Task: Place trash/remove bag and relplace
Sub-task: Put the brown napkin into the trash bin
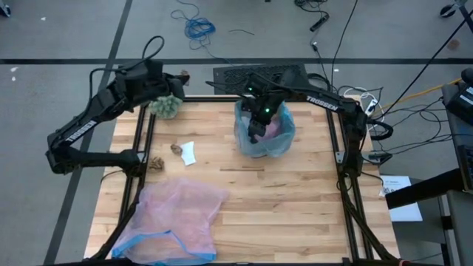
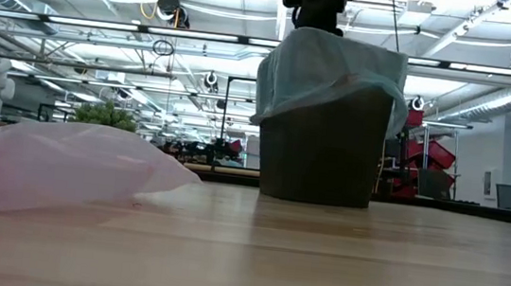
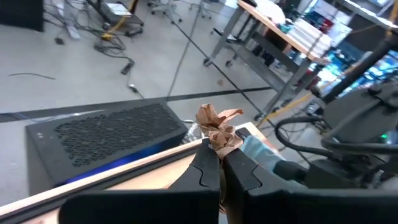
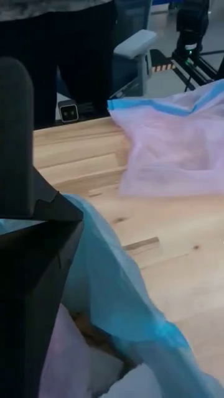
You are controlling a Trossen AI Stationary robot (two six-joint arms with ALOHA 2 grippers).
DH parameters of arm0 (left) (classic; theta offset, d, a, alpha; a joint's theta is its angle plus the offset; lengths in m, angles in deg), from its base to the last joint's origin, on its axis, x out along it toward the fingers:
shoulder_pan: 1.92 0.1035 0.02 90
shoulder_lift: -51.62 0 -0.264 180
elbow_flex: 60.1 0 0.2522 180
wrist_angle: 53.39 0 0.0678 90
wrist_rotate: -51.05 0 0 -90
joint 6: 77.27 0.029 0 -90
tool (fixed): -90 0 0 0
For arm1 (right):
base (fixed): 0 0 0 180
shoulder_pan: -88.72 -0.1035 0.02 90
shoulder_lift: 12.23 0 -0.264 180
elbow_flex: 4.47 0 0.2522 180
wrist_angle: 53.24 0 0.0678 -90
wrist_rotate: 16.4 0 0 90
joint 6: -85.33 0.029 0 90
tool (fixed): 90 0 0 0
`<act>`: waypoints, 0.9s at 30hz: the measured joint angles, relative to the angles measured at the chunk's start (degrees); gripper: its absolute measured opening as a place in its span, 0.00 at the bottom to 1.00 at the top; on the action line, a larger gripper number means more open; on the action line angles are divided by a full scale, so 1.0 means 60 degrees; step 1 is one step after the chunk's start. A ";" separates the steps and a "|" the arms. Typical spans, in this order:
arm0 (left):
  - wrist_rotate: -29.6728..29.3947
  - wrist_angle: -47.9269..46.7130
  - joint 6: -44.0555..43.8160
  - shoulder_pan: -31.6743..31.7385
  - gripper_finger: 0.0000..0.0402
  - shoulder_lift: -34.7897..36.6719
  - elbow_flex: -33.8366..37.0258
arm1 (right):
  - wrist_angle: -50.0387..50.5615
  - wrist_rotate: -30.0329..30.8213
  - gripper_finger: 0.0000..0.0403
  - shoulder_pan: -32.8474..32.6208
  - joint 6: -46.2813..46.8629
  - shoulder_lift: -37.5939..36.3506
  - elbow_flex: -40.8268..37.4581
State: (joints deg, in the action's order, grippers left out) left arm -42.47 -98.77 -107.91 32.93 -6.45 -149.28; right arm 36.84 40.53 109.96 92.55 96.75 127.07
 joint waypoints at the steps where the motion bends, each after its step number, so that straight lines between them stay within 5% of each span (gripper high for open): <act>1: 0.0155 0.0065 0.0000 -0.0003 0.00 -0.0047 0.0000 | 0.0021 0.0030 0.00 0.0003 0.0007 -0.0037 0.0087; 14: 0.2751 0.5091 -0.0452 -0.0562 0.00 -0.1939 -0.0019 | -0.0414 0.0950 0.00 0.0758 0.0604 -0.1846 0.2817; 27: 0.6103 0.4866 0.0168 -0.1602 0.00 -0.5367 -0.2728 | -0.1910 0.1576 0.00 0.1172 0.1122 -0.3401 0.2582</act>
State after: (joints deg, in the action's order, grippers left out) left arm -5.85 -69.57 -106.90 23.32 -38.65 -165.65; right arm 25.38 49.99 116.99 99.29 76.35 142.56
